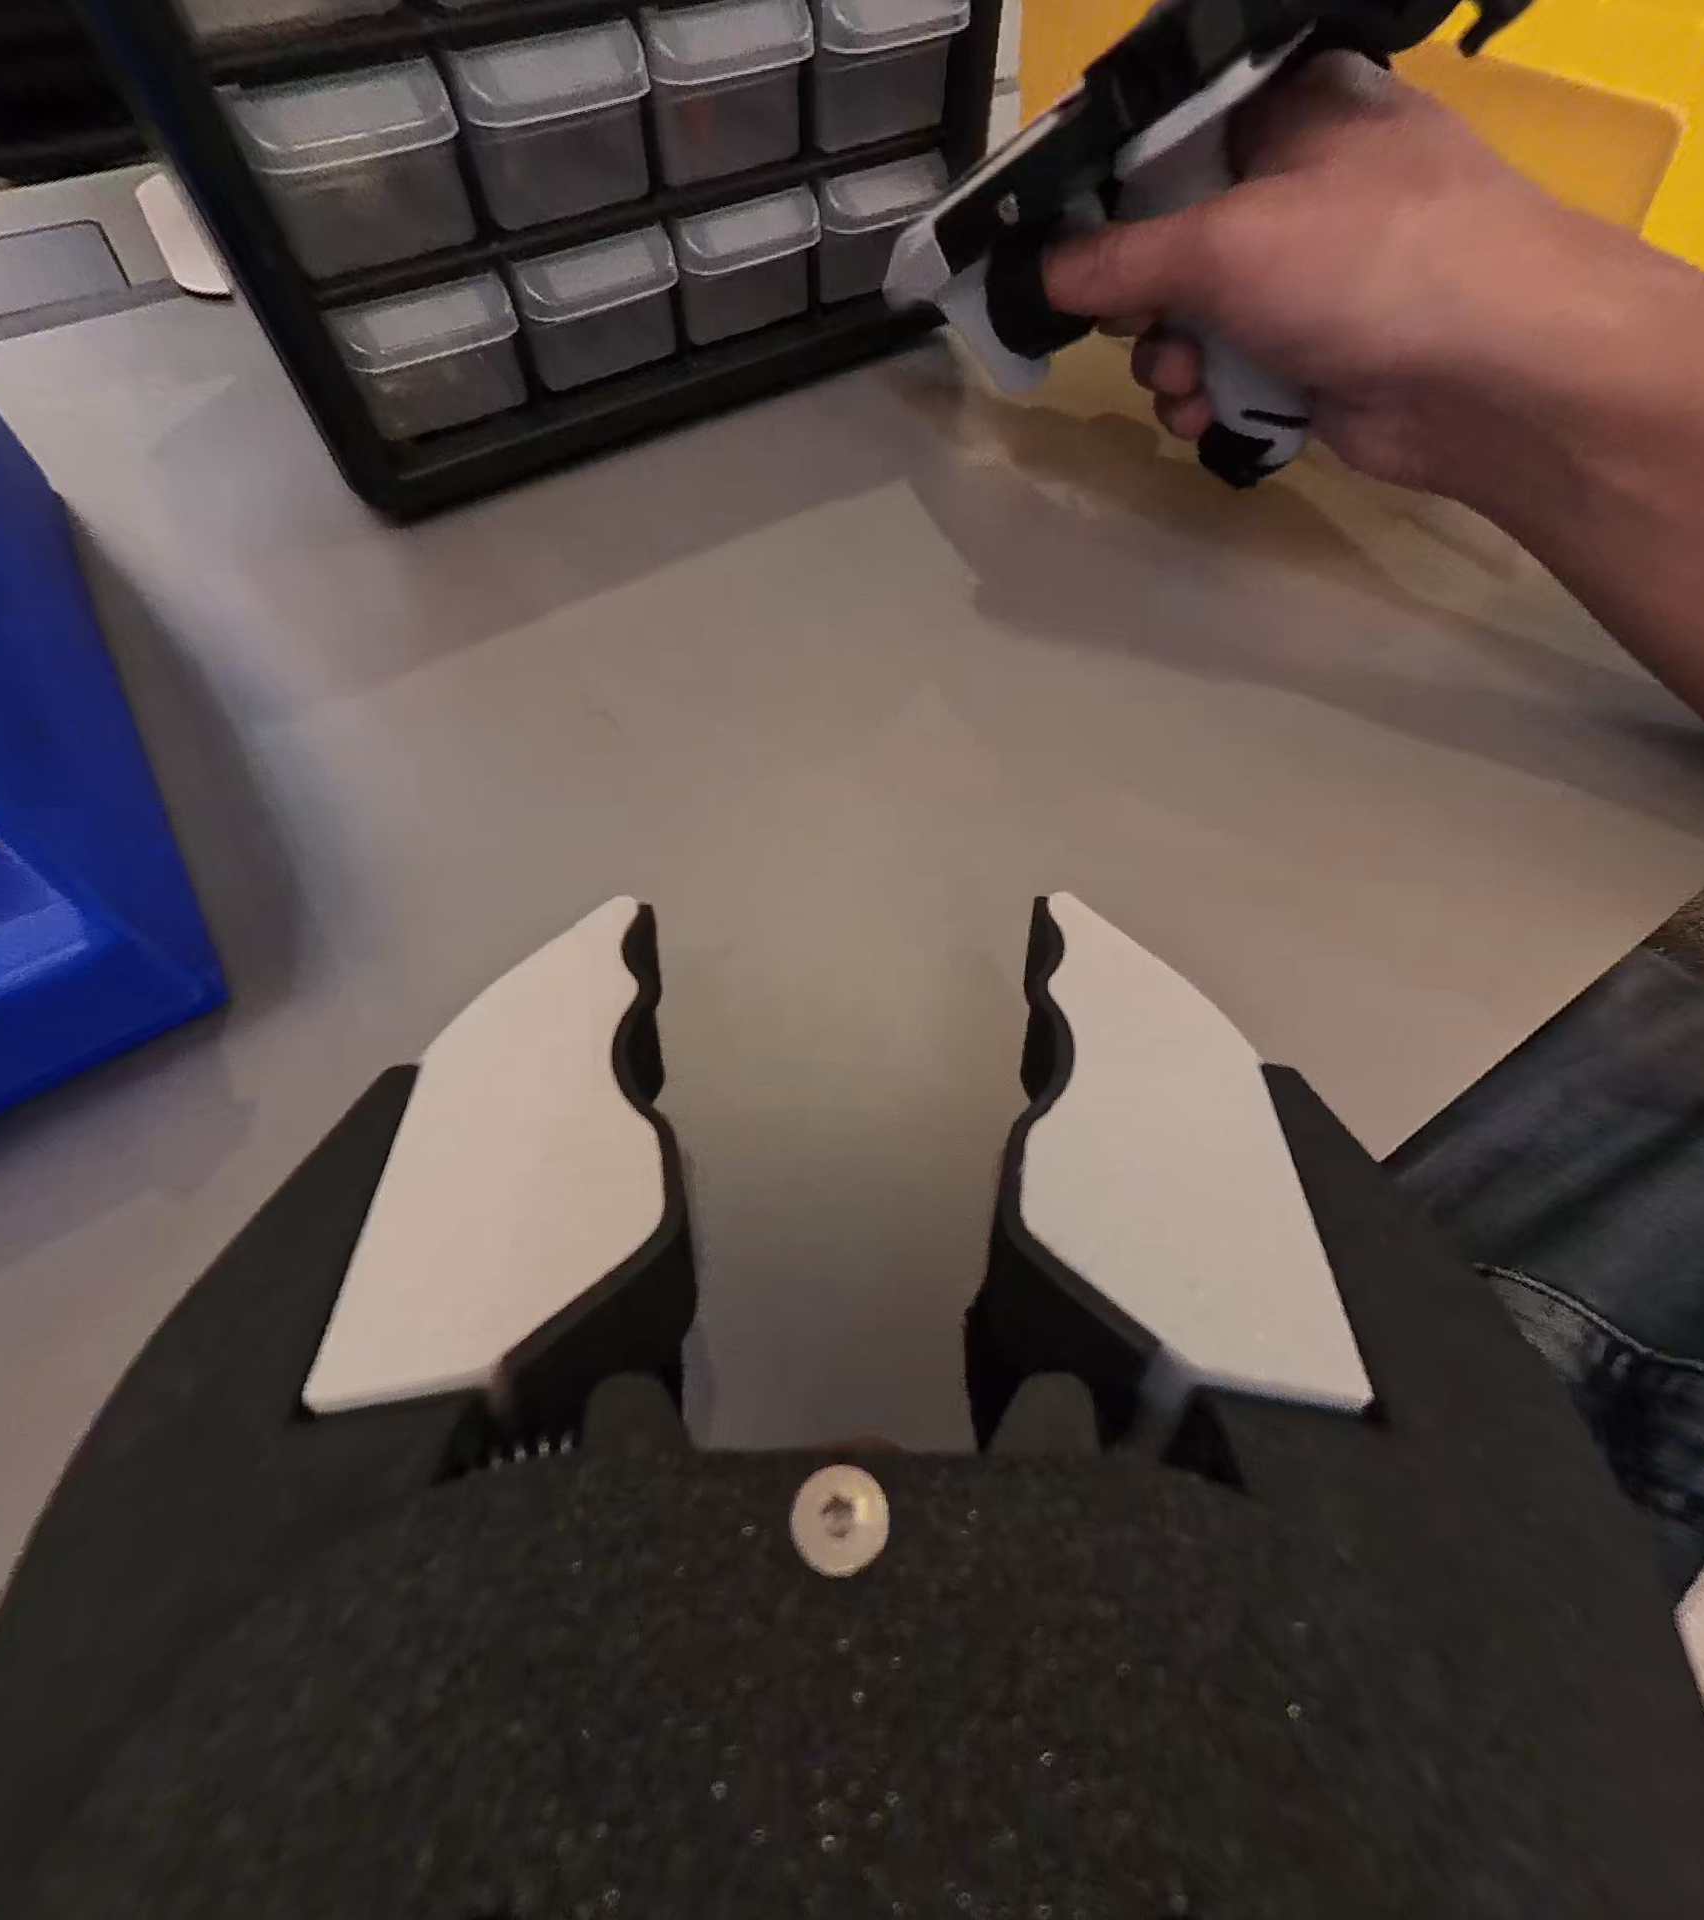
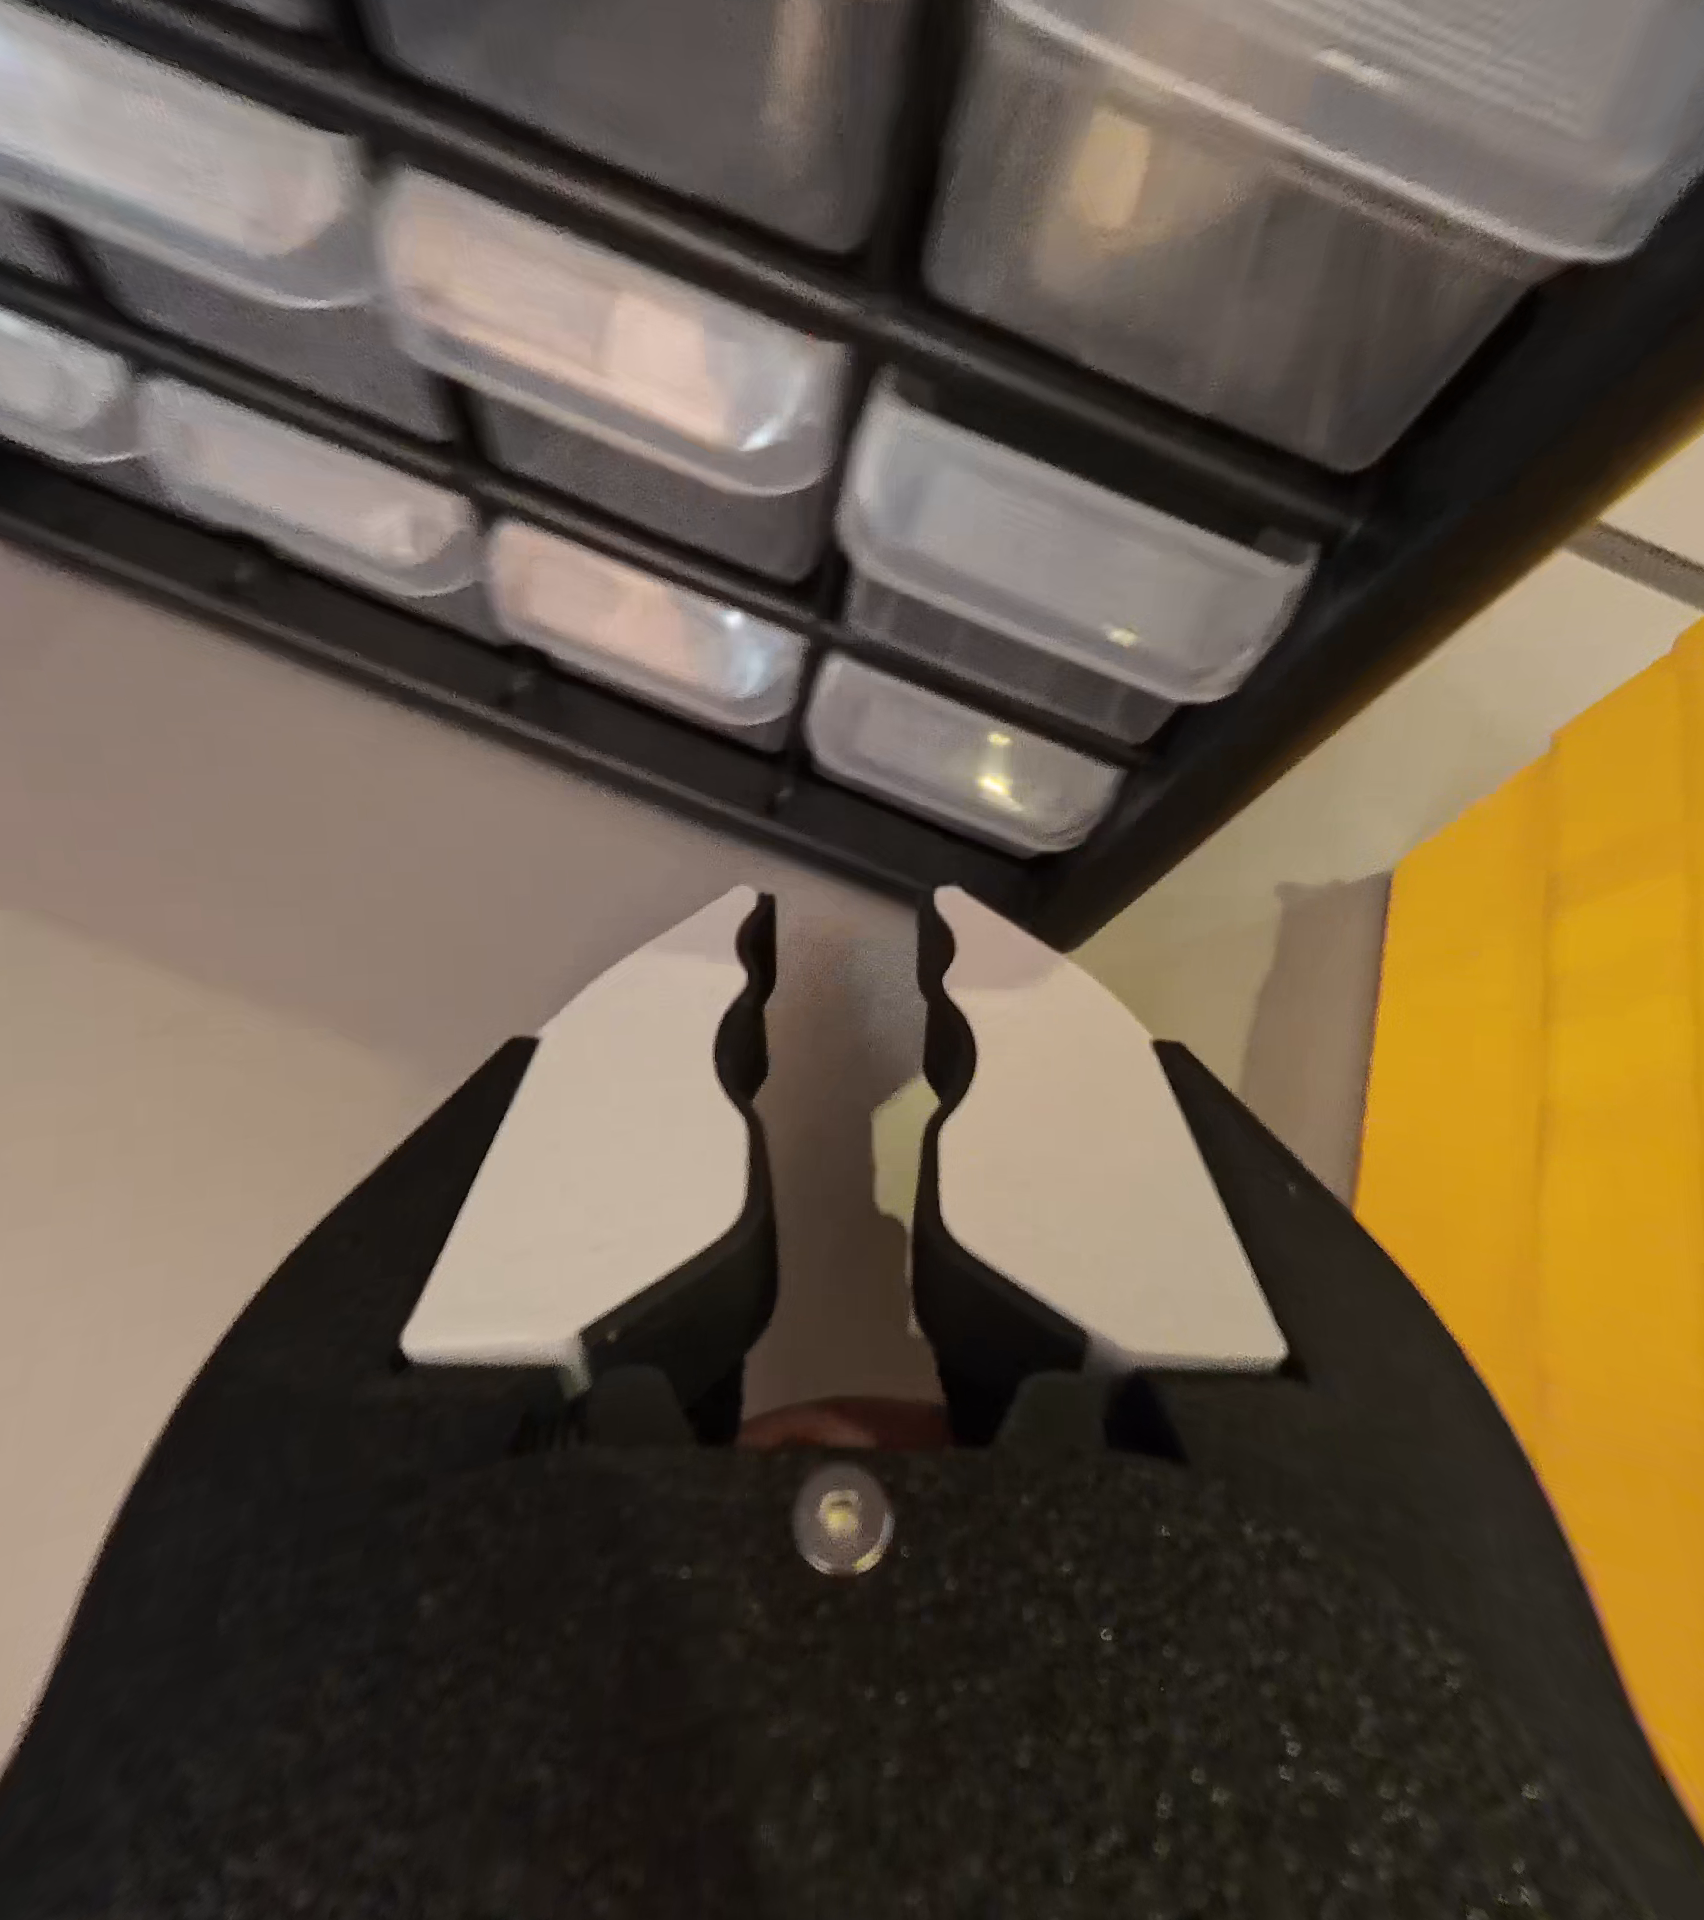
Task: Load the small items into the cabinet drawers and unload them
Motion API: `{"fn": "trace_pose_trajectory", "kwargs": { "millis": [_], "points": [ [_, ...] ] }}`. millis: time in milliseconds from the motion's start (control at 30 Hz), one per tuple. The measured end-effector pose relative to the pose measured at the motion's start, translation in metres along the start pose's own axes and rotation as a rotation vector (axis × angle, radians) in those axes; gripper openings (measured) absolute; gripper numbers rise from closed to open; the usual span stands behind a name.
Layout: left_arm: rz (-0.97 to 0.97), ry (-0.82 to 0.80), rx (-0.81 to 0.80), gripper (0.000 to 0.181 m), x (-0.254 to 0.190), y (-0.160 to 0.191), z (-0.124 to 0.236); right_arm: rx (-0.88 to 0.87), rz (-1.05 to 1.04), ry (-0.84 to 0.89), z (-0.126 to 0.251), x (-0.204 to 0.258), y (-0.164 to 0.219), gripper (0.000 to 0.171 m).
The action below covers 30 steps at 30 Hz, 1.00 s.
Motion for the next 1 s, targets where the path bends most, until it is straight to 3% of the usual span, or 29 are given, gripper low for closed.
{"fn": "trace_pose_trajectory", "kwargs": {
  "millis": [133, 367, 600, 1000],
  "points": [
    [0.006, -0.014, -0.024, 0.068, 0.002, -0.005, 0.002, -0.124, 0.094, -0.064, 0.035, 0.034, 0.003, 0.027],
    [0.087, 0.001, -0.032, 0.071, 0.007, -0.005, 0.003, -0.156, 0.191, -0.167, 0.098, 0.085, 0.015, 0.038],
    [0.117, -0.001, -0.037, 0.065, 0.013, -0.006, 0.005, -0.137, 0.225, -0.171, 0.096, 0.089, 0.029, 0.04],
    [0.147, -0.003, -0.027, 0.063, 0.015, -0.004, 0.005, -0.181, 0.339, -0.214, 0.087, 0.108, 0.015, 0.04]
  ]
}}
Point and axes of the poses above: each gripper's, where its closed fingertips meet, z back along the fingers, y out of its underside, x = y × z across the jaws, the point moved 2 cm from there along z, back along the fingers, and after that the axes turned 9 degrees about -x, right-handed, at the moved point
